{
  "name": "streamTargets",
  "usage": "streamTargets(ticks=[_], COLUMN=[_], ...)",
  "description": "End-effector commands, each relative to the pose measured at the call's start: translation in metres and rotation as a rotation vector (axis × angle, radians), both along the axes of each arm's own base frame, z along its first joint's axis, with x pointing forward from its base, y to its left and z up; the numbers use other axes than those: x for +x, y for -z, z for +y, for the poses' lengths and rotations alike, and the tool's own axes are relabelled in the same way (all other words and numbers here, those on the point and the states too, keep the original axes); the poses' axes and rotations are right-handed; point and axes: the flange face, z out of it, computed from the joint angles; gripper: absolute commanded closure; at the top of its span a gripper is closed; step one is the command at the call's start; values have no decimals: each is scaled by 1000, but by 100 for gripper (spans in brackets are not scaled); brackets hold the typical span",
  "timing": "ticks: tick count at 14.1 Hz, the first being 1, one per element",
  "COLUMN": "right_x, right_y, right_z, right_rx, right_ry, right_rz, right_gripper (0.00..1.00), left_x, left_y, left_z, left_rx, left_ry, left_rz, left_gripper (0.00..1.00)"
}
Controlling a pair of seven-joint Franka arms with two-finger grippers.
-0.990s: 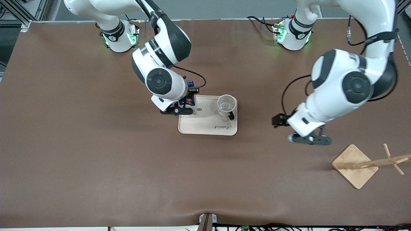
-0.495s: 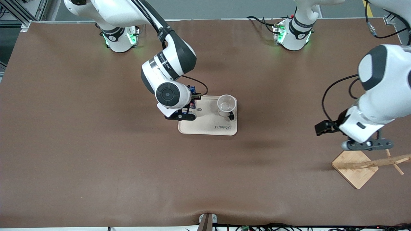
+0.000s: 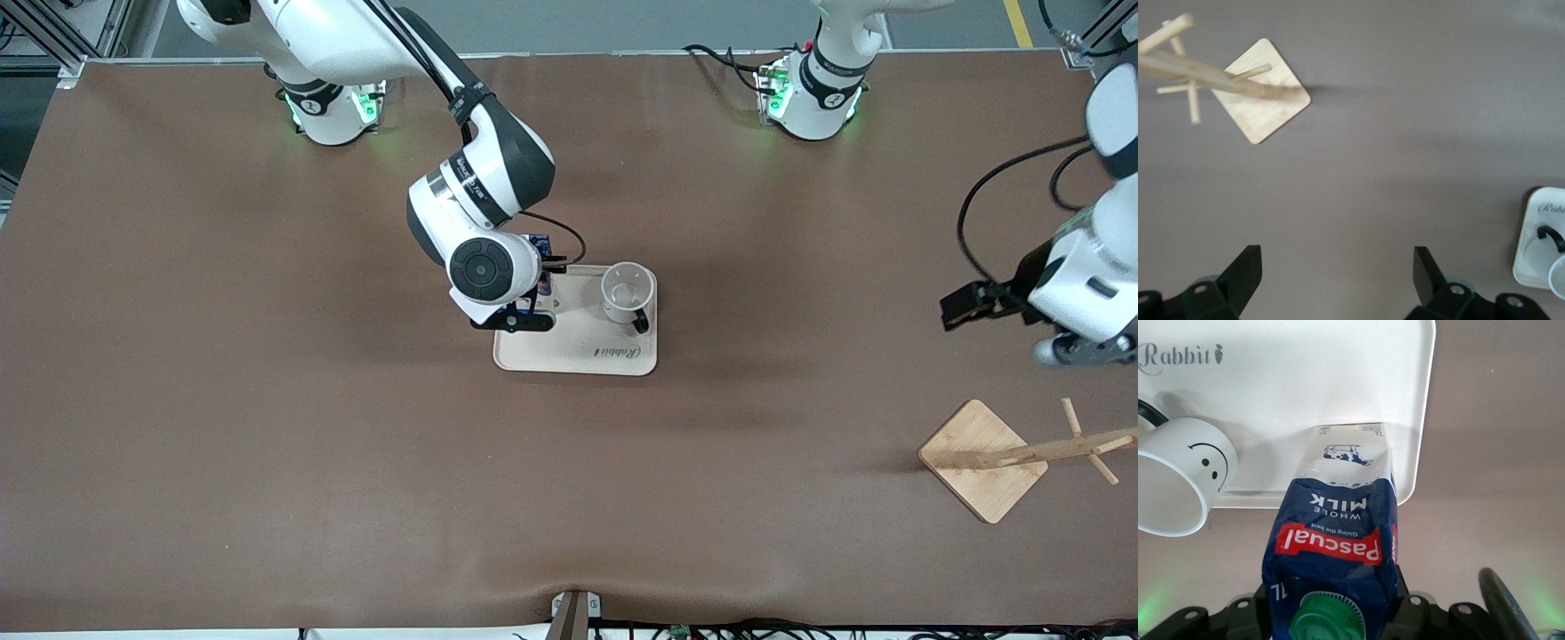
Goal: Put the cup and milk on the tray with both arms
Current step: 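Set the milk on the tray with the right gripper while the left gripper withdraws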
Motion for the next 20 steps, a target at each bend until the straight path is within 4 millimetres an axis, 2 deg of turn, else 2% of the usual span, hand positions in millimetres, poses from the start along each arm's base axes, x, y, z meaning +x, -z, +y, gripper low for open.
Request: streamTargets(ticks=[1, 4, 8, 13, 15, 16, 20], right_x=[2, 6, 16, 45, 59, 68, 103], right_y=[7, -6, -32, -74, -113, -121, -205], right_z=[11, 14, 8, -34, -75, -102, -235], right_rx=[22, 40, 53, 31, -3, -25, 26], right_ry=[6, -8, -3, 20, 42, 68, 249], right_rz=[-12, -30, -39, -12, -5, 17, -62], right_gripper=[0, 0, 0, 0, 0, 0, 0], left_x=[-30, -56, -70, -75, -78, -81, -84], left_y=[-16, -21, -34, -43, -48, -52, -52], left_z=[0, 1, 2, 2, -4, -9, -26], left_rx=[13, 16, -8, -20, -20, -20, -37], left_ry=[13, 12, 5, 4, 19, 30, 69], left_rz=[3, 3, -4, 13, 6, 0, 10], left_gripper=[0, 0, 0, 0, 0, 0, 0])
